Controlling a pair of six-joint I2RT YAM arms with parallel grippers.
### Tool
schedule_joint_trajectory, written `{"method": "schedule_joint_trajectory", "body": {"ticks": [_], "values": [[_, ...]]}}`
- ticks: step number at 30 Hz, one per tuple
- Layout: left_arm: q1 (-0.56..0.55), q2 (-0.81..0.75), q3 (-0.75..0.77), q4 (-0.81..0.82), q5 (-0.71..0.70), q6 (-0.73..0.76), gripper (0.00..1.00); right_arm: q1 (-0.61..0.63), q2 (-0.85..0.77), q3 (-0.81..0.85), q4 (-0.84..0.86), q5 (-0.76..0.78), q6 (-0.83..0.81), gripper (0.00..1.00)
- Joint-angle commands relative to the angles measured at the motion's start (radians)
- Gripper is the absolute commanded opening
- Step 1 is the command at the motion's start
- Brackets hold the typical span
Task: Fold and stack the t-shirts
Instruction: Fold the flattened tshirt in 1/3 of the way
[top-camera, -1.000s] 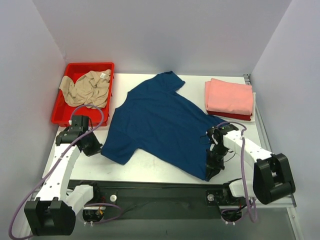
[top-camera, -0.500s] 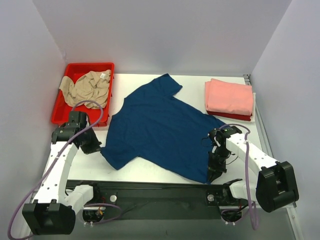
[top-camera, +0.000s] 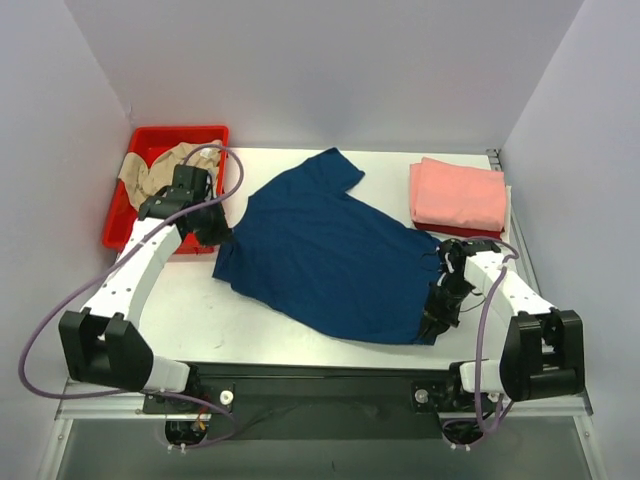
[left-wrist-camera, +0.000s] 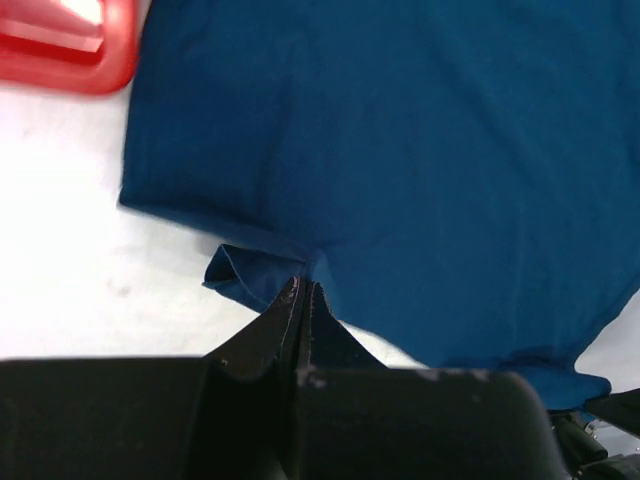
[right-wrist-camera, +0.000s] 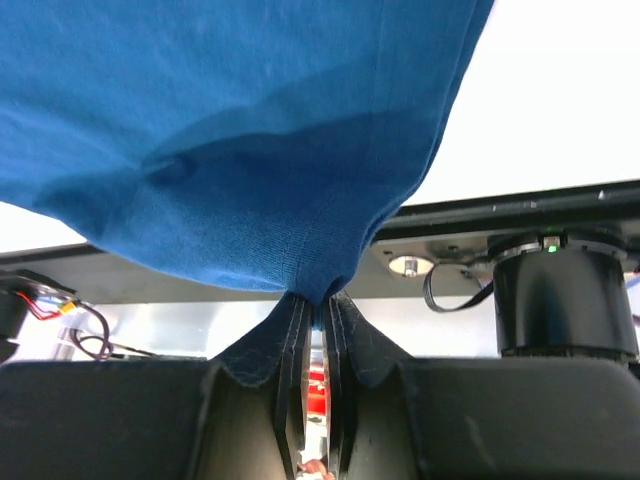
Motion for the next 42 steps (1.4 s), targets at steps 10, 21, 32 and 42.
{"method": "schedule_joint_trajectory", "body": {"ticks": [10,21,32,42], "values": [[-0.069,0.278,0.337,0.151,0.052,0.073,0.0,-0.158,0.122,0.072,0.06,-0.037,-0.07,0.0],[-0.08,0.453,0.535,0.154,0.037,0.096,0.0,-0.294,0.24,0.175,0.089,-0.048,-0.128,0.0],[-0.078,0.495,0.629,0.119,-0.026,0.096,0.0,-0.35,0.315,0.211,0.108,-0.048,-0.148,0.0],[-0.078,0.519,0.657,0.105,-0.045,0.093,0.0,-0.37,0.355,0.233,0.134,-0.06,-0.146,0.0]]}}
